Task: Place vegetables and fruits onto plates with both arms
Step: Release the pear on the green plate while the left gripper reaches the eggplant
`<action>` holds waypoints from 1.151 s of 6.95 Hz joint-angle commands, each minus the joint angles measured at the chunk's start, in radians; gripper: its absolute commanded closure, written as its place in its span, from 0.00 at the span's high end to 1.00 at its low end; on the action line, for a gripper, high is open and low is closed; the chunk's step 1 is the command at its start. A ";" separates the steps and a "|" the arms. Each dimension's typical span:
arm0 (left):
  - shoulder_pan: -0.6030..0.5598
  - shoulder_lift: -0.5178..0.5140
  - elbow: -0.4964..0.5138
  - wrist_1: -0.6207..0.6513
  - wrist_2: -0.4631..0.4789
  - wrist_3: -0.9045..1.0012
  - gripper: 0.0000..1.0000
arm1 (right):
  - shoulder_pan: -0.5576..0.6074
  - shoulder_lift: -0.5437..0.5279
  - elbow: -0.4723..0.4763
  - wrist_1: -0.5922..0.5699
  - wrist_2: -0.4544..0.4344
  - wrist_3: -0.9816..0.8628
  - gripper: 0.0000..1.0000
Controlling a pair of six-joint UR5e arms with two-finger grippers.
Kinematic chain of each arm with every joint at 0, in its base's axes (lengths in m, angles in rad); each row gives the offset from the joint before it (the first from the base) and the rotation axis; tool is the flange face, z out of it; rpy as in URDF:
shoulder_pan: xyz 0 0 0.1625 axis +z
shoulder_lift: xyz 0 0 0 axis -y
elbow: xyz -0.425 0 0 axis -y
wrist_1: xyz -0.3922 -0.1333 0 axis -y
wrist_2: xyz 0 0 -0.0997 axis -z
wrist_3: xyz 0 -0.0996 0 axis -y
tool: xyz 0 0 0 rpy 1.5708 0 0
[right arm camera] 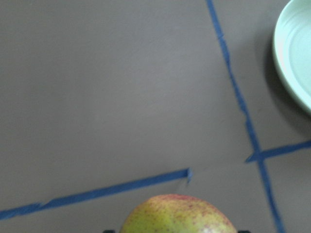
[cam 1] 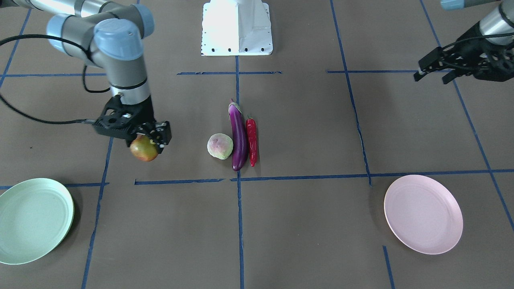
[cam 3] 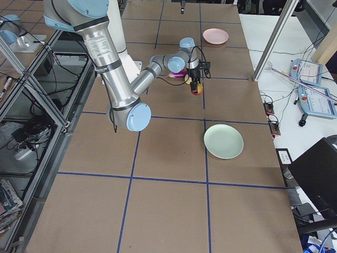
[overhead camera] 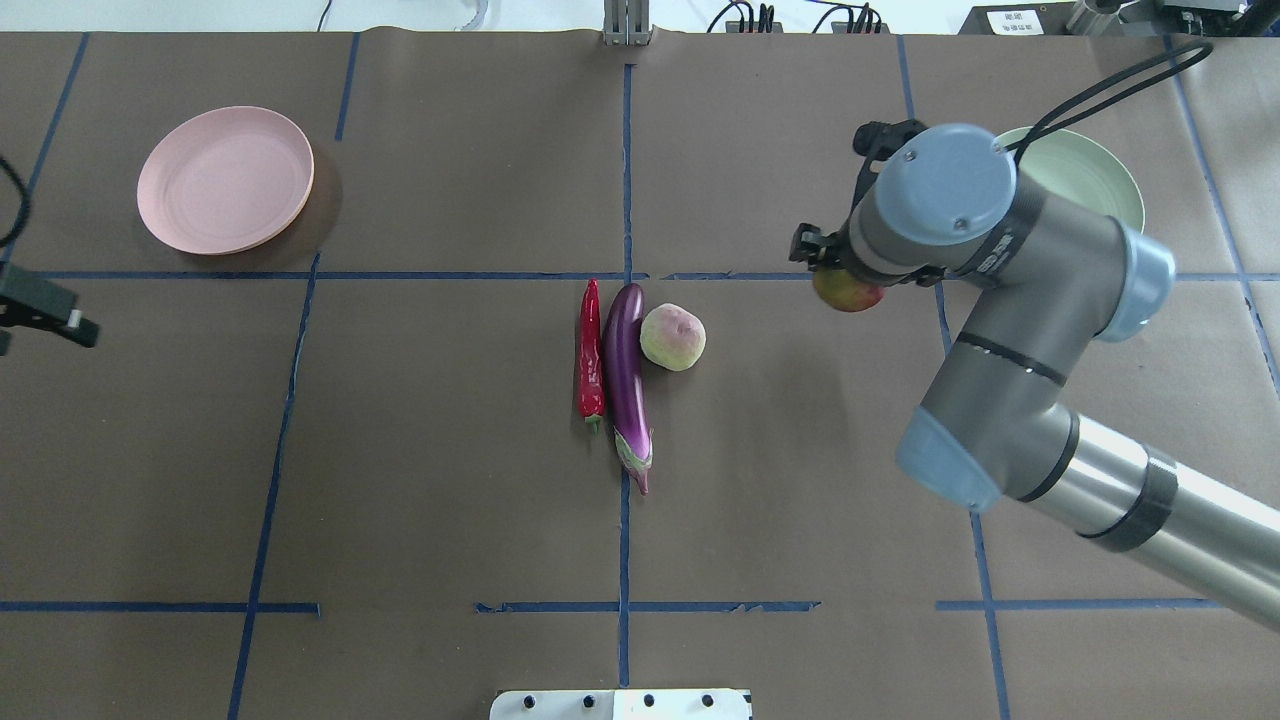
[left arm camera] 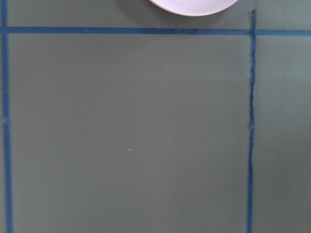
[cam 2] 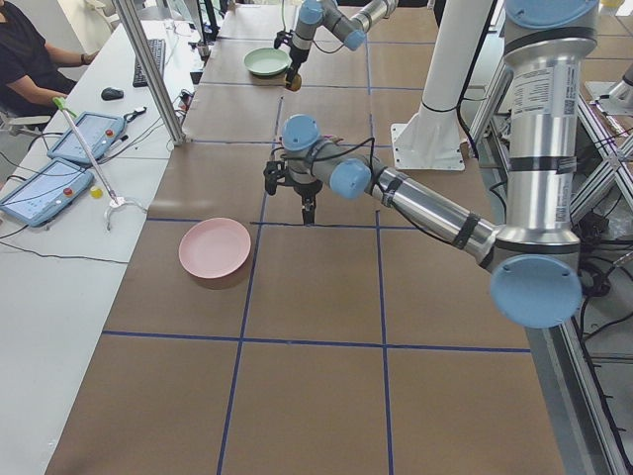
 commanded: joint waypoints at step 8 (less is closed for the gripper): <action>0.644 -0.765 0.521 -0.017 0.635 -0.557 1.00 | 0.318 0.012 -0.573 0.410 0.072 -0.551 1.00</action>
